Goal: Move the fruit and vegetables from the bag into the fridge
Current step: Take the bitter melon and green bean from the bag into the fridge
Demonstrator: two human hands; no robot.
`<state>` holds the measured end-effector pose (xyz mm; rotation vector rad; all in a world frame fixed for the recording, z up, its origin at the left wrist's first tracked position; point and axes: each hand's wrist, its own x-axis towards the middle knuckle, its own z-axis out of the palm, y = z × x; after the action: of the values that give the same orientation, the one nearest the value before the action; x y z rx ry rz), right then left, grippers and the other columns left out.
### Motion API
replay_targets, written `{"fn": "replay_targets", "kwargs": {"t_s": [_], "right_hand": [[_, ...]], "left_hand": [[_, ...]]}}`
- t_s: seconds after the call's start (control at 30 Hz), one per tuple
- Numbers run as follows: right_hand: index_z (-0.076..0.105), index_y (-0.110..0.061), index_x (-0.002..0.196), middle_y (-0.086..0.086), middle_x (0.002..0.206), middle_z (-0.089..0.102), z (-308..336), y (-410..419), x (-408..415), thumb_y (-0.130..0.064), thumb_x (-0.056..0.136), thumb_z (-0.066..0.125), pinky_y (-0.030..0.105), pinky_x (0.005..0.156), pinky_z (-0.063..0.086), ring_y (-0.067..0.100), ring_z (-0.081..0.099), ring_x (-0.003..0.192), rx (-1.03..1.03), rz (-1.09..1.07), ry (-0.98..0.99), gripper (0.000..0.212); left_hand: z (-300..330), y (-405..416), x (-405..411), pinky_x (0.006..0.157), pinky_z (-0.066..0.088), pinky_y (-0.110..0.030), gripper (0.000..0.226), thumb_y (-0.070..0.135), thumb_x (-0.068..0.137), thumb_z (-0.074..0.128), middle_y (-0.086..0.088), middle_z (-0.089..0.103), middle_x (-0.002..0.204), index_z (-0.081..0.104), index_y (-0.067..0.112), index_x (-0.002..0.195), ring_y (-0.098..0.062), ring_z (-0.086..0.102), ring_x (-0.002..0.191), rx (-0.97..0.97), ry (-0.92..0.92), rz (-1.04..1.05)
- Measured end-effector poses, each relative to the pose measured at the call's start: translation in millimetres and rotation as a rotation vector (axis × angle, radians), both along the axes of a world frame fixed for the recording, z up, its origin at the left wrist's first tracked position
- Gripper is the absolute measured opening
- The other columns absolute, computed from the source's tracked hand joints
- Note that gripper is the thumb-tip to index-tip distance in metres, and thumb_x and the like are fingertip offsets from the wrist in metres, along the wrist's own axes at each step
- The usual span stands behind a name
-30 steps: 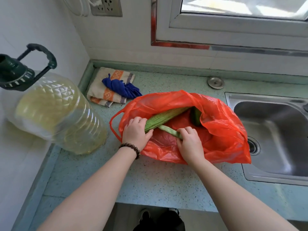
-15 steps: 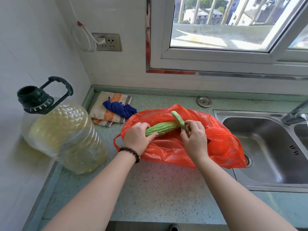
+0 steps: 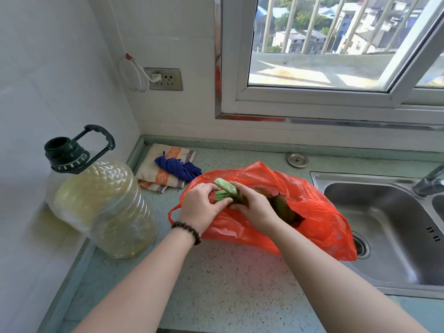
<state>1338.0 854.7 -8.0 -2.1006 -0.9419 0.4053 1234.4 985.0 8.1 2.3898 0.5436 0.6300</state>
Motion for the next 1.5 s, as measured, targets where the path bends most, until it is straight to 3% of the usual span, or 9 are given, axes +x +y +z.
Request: {"fn": "replay_targets", "kwargs": {"t_s": [0.2, 0.43, 0.6, 0.8, 0.97, 1.2, 1.3, 1.4, 1.5], "right_hand": [[0.055, -0.013, 0.122, 0.005, 0.123, 0.060, -4, 3, 3, -0.005, 0.078, 0.067, 0.026, 0.095, 0.035, 0.023, 0.050, 0.117, -0.025, -0.027, -0.140, 0.047], [0.055, -0.016, 0.122, 0.004, 0.123, 0.059, -7, -6, 9, -0.004, 0.081, 0.064, 0.027, 0.098, 0.036, 0.021, 0.049, 0.118, -0.008, -0.067, -0.121, 0.044], [0.056, -0.016, 0.123, 0.003, 0.119, 0.061, 0, -13, 7, -0.001, 0.080, 0.063, 0.022, 0.090, 0.035, 0.020, 0.052, 0.112, 0.025, -0.097, -0.110, 0.046], [0.059, -0.021, 0.117, -0.010, 0.098, 0.062, 15, -18, 3, 0.001, 0.078, 0.065, 0.005, 0.073, 0.034, 0.010, 0.055, 0.094, 0.123, -0.115, -0.055, 0.046], [0.060, -0.020, 0.115, -0.006, 0.093, 0.064, 25, -21, 0, -0.003, 0.078, 0.067, 0.002, 0.071, 0.037, 0.011, 0.058, 0.088, 0.215, -0.138, -0.012, 0.041], [0.063, -0.023, 0.110, -0.002, 0.098, 0.063, 44, -41, 11, -0.011, 0.080, 0.069, 0.017, 0.078, 0.050, 0.007, 0.062, 0.087, 0.291, -0.171, 0.090, 0.032], [0.066, -0.022, 0.108, 0.001, 0.100, 0.055, 62, -50, 17, -0.013, 0.081, 0.068, 0.013, 0.077, 0.047, 0.007, 0.058, 0.091, 0.351, -0.229, 0.041, 0.029], [0.066, -0.027, 0.103, -0.001, 0.093, 0.057, 82, -62, 24, -0.016, 0.082, 0.066, 0.023, 0.081, 0.048, 0.014, 0.058, 0.093, 0.412, -0.288, 0.033, 0.024], [0.065, -0.034, 0.104, 0.001, 0.085, 0.060, 106, -79, 28, -0.024, 0.080, 0.068, 0.038, 0.085, 0.053, 0.020, 0.060, 0.084, 0.540, -0.359, 0.107, 0.026]], "left_hand": [[-1, 4, -10, 0.082, 0.046, -0.020, 0.038, 0.039, 0.068, 0.081, 0.003, 0.064, 0.094, 0.067, 0.017, 0.096, -0.007, 0.058, 0.087, -0.067, 0.010, -0.023], [4, 17, -28, 0.072, 0.042, -0.006, 0.022, 0.024, 0.074, 0.079, 0.006, 0.065, 0.091, 0.069, 0.017, 0.092, -0.005, 0.059, 0.082, -0.067, 0.072, -0.049], [-3, 24, -40, 0.078, 0.051, -0.031, 0.006, 0.019, 0.081, 0.072, 0.004, 0.064, 0.086, 0.068, 0.014, 0.083, -0.011, 0.059, 0.080, -0.051, 0.139, 0.040], [2, 7, -26, 0.096, 0.046, -0.025, 0.065, 0.044, 0.067, 0.080, 0.008, 0.061, 0.117, 0.058, 0.021, 0.123, -0.006, 0.056, 0.108, -0.166, 0.120, -0.070], [10, -22, 10, 0.097, 0.050, -0.034, 0.064, 0.031, 0.065, 0.085, 0.004, 0.067, 0.113, 0.060, 0.017, 0.122, -0.008, 0.062, 0.107, -0.501, -0.056, -0.118], [34, -40, 37, 0.087, 0.055, -0.032, 0.033, 0.009, 0.069, 0.081, 0.006, 0.072, 0.092, 0.066, 0.028, 0.091, -0.009, 0.068, 0.092, -0.537, -0.175, -0.175], [57, -46, 50, 0.080, 0.056, -0.027, 0.029, 0.011, 0.072, 0.080, 0.006, 0.072, 0.092, 0.066, 0.024, 0.094, -0.007, 0.067, 0.090, -0.508, -0.224, -0.231], [89, -55, 60, 0.070, 0.055, -0.021, 0.023, 0.014, 0.075, 0.078, 0.002, 0.071, 0.088, 0.066, 0.013, 0.095, -0.006, 0.066, 0.080, -0.509, -0.287, -0.285], [117, -62, 69, 0.069, 0.058, -0.030, 0.023, 0.021, 0.076, 0.077, -0.001, 0.071, 0.087, 0.065, 0.016, 0.094, -0.016, 0.068, 0.080, -0.526, -0.323, -0.344]]}}
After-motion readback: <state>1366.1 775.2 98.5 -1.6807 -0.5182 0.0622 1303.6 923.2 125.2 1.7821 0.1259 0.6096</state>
